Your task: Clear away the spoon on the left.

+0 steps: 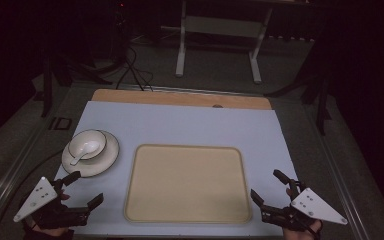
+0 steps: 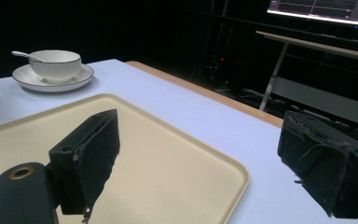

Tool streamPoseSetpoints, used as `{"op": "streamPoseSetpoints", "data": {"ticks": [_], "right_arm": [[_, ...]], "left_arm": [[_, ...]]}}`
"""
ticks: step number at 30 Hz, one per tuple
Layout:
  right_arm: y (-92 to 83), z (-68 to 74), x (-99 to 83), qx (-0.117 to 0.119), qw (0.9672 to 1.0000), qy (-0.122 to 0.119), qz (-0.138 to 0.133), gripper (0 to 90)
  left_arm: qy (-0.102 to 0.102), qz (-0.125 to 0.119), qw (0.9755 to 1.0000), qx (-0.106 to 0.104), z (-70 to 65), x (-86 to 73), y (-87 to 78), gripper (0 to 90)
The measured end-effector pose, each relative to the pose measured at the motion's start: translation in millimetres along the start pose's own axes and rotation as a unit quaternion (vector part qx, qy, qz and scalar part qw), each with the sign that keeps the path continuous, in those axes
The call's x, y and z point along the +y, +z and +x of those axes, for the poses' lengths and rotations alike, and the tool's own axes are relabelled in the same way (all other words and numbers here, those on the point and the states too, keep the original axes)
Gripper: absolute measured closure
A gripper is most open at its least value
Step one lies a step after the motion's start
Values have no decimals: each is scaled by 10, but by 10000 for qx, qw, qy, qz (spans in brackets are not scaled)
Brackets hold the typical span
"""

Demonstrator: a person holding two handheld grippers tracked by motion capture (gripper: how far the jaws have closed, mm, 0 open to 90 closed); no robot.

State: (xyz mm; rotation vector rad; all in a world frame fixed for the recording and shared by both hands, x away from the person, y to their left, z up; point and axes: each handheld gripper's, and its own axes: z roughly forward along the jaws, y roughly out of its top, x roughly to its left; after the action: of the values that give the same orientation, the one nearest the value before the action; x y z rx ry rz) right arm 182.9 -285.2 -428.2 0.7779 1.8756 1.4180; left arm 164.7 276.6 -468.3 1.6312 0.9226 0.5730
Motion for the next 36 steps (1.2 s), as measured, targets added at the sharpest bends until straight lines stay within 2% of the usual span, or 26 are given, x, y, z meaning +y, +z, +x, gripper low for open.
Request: {"op": "streamPoseSetpoints", "data": {"ticks": [3,4,6,16,21,23,24,26,29,33,36], "right_arm": [[-8,10,5,1,10000,-19,-11,122],[-18,16,11,-3,10000,-37,-32,121],[-23,19,13,-14,10000,-41,-33,119],[-22,45,24,-5,10000,-67,-38,119],[-18,52,26,-10,10000,-80,-39,119],[-17,53,27,-5,10000,-81,-39,119],[-11,55,28,-3,10000,-82,-38,119],[-11,57,31,4,10000,-73,-43,119],[-14,63,35,10,10000,-83,-46,119],[-16,64,38,18,9999,-106,-67,119],[-14,61,35,21,9999,-87,-53,119]], "left_arm": [[13,44,10000,-17,-9,3,7,2],[25,89,9999,-141,-18,7,8,2],[79,175,9996,-225,-34,8,19,1],[294,514,9972,-467,-98,75,55,2],[458,634,9946,-680,-180,184,58,3],[503,668,9940,-704,-197,210,60,3],[573,735,9927,-767,-227,255,68,3],[676,836,9912,-777,-263,349,88,3],[715,863,9909,-749,-272,408,98,3],[745,779,9933,-427,-226,558,73,12],[723,722,9945,-209,-111,671,37,12]]}}
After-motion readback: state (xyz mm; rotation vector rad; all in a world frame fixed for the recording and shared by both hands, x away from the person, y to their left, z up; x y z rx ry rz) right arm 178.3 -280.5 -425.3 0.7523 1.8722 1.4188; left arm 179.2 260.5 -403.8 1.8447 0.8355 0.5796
